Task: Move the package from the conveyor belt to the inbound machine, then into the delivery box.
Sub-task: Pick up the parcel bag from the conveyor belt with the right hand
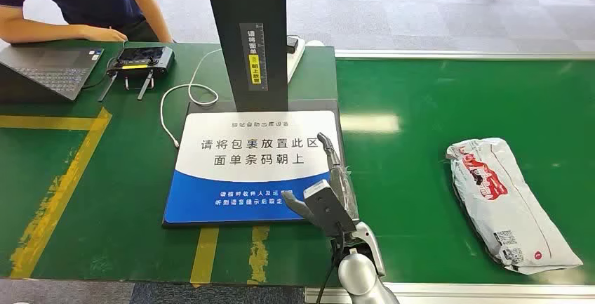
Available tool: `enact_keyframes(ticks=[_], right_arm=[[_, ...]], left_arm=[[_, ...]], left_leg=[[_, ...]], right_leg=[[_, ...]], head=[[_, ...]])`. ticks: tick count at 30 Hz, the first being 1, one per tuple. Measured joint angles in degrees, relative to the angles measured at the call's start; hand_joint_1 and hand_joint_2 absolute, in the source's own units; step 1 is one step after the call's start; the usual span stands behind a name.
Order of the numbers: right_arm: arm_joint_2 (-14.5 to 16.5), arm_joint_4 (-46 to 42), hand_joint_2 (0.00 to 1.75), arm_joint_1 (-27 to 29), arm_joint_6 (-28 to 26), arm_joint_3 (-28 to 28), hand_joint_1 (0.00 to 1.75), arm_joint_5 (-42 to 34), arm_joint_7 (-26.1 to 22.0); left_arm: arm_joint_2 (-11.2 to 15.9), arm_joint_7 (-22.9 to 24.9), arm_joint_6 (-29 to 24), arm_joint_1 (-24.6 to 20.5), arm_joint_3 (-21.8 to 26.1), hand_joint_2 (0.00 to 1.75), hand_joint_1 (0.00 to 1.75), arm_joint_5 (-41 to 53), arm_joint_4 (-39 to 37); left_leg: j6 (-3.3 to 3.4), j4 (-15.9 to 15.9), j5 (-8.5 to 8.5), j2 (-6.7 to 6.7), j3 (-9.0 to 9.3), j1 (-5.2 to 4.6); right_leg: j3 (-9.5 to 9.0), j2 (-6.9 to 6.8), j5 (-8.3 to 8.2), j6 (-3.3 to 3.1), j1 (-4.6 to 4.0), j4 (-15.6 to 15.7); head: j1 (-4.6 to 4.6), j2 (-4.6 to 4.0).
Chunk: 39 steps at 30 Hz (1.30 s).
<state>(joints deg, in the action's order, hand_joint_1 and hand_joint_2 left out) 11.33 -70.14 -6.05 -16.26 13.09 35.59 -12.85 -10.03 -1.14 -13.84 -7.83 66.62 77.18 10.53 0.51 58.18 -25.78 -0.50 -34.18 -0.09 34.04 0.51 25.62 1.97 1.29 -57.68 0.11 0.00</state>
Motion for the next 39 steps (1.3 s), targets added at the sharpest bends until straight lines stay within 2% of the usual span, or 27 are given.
enact_keyframes(ticks=[39], right_arm=[[-0.1,0.3,1.75,0.0,-1.2,-0.5,0.0,1.0,0.8]], left_arm=[[0.0,0.0,0.0,0.0,0.0,1.75,0.0,0.0,0.0]], left_leg=[[0.0,0.0,0.0,0.0,0.0,0.0]], right_leg=[[0.0,0.0,0.0,0.0,0.0,0.0]], head=[[0.0,0.0]])
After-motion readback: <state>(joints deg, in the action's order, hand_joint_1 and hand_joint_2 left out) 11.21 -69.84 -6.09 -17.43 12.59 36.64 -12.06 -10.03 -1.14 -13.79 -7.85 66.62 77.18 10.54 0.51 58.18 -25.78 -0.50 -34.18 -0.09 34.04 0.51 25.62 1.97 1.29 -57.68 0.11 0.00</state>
